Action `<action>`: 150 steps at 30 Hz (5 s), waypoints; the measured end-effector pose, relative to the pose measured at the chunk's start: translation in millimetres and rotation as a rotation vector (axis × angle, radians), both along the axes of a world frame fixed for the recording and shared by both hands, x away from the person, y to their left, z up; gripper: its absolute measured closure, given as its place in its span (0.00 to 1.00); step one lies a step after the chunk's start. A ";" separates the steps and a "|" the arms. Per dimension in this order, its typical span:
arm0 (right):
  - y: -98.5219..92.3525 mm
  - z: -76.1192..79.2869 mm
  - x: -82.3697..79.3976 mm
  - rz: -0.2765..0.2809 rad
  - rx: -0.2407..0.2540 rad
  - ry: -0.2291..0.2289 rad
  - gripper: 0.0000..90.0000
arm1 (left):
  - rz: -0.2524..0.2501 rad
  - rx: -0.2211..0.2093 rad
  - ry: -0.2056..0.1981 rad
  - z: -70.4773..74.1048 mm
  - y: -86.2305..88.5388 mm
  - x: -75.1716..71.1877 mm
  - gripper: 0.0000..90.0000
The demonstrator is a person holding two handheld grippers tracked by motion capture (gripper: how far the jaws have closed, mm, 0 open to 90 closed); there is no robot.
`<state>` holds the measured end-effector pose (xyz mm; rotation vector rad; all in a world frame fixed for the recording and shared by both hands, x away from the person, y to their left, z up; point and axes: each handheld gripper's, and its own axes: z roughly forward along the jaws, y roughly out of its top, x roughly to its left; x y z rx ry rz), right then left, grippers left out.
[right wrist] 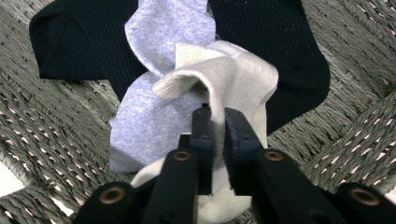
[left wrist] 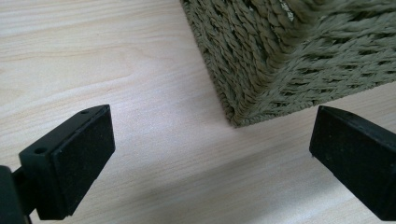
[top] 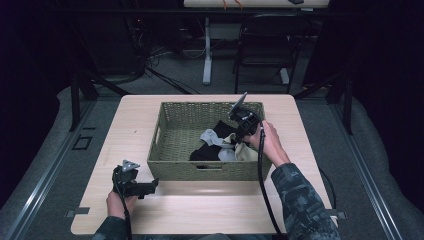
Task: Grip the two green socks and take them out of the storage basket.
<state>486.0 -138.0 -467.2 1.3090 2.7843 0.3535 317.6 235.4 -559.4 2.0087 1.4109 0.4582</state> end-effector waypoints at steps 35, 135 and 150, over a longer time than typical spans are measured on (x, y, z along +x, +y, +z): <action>-15.3 65.7 2.5 -0.001 0.011 -0.056 0.97 | -0.005 0.001 0.001 0.2 -0.8 -0.2 0.00; -165.0 -8.0 -4.9 -0.352 0.010 0.018 0.52 | -0.003 -0.005 -0.004 0.0 -2.0 -0.1 0.00; -152.9 57.2 -11.6 -0.277 0.049 -0.021 0.16 | 0.002 -0.012 -0.006 0.5 -0.4 -0.3 0.00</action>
